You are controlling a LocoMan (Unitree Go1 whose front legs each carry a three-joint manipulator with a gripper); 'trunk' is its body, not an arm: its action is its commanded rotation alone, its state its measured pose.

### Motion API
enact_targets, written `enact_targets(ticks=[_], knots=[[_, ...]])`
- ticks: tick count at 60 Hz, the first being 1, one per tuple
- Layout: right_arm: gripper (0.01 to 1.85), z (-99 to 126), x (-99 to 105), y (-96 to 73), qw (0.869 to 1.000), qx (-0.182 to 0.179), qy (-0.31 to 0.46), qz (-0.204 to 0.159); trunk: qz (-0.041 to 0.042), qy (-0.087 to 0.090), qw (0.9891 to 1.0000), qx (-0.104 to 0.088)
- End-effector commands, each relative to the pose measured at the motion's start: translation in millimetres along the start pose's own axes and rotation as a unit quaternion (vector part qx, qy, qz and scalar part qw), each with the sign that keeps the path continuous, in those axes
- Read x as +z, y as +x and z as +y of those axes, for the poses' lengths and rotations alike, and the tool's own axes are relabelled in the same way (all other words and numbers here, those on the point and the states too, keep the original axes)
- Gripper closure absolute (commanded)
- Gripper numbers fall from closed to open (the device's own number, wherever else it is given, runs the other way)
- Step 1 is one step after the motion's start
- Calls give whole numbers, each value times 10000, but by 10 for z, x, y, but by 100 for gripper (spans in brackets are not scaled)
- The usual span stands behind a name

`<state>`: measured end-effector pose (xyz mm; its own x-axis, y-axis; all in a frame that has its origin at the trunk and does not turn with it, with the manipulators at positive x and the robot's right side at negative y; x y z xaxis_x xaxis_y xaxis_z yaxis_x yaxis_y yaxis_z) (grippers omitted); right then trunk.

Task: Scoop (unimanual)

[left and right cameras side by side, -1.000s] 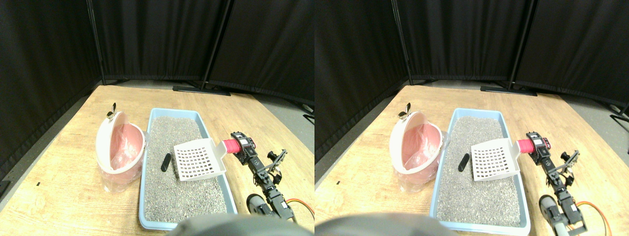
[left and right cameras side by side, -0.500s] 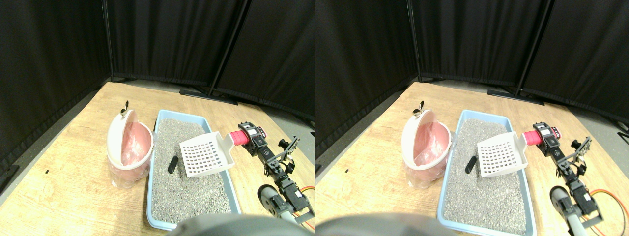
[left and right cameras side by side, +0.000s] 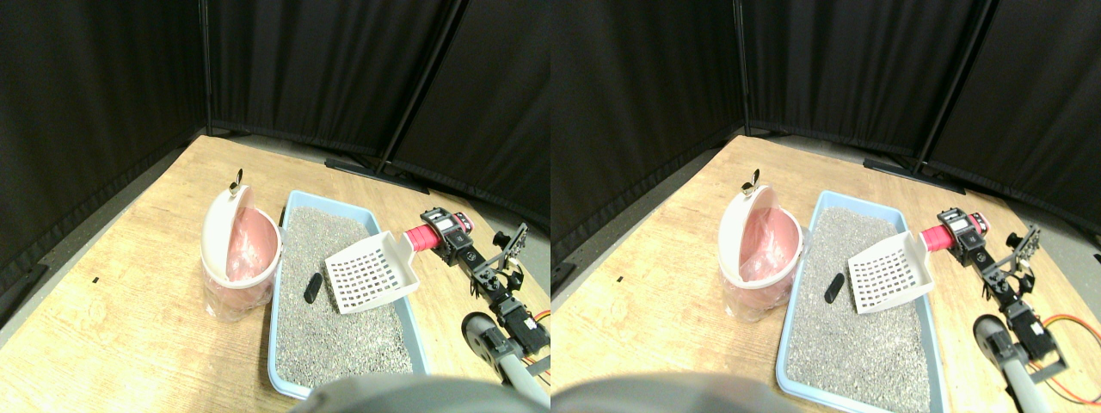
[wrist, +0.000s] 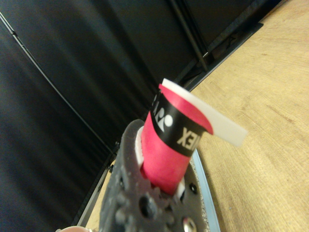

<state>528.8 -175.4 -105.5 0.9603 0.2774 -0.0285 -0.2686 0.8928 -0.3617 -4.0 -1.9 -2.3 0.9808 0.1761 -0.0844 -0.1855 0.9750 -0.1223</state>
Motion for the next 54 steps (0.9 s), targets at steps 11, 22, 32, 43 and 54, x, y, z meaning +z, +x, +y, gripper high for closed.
enact_targets(ticks=[11,22,32,43,54], knots=[[181,33,179,111,9979,26,-598,-238,130,-109,9997,169],[167,72,218,209,9956,157,-880,-283,134,-147,9996,222],[181,101,241,275,9907,286,-1294,-298,152,-170,9994,256],[176,142,275,299,9870,433,-1514,-334,166,-171,9994,253],[181,217,283,302,9852,649,-1557,-304,170,-152,9995,229]])
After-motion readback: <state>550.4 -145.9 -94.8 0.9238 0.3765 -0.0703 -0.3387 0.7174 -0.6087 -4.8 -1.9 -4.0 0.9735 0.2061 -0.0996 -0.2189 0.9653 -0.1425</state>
